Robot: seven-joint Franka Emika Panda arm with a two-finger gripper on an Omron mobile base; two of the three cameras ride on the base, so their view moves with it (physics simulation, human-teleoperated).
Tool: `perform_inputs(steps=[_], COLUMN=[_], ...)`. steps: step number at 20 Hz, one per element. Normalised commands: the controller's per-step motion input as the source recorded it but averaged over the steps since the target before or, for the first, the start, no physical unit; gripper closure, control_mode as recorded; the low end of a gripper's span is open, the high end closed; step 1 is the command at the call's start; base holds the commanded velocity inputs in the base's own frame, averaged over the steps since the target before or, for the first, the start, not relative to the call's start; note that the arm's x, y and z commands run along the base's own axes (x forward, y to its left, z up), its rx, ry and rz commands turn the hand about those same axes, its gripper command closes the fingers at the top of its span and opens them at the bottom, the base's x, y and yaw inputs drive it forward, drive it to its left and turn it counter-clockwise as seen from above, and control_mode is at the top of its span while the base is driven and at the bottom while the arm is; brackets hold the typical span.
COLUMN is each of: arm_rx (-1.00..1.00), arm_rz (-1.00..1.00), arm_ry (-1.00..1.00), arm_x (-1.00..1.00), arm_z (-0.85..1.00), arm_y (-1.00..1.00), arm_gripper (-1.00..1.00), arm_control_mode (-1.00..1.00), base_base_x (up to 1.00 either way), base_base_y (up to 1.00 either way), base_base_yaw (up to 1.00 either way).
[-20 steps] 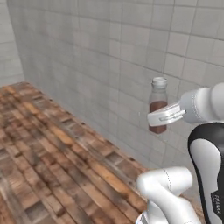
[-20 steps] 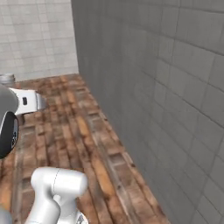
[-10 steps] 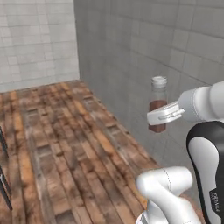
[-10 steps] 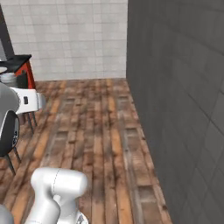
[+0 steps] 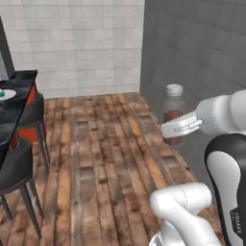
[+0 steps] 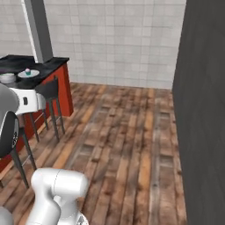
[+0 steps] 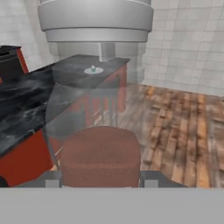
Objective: Take the cinnamon bottle from the cabinet and place it on the dining table, next to the plate with the cupcake. Then take the chocolate from the dining counter and place it on the cupcake plate.
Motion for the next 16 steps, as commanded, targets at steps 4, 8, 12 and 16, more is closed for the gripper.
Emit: perform_inputs(steps=[4, 8, 12, 16], arm_rx=[0.0, 0.0, 0.0, 0.0], arm_rz=[0.0, 0.0, 0.0, 0.0], arm_ry=[0.0, 0.0, 0.0, 0.0], arm_x=[0.0, 0.0, 0.0, 0.0], arm_z=[0.0, 0.0, 0.0, 0.0], arm_y=[0.0, 0.0, 0.0, 0.0], arm_gripper=[1.0, 1.0, 1.0, 1.0], arm_control_mode=[1.0, 1.0, 1.0, 1.0], base_base_x=[1.0, 1.0, 1.0, 1.0], base_base_y=[-0.35, -0.46, -0.48, -0.5], base_base_yaw=[0.32, 0.29, 0.33, 0.42])
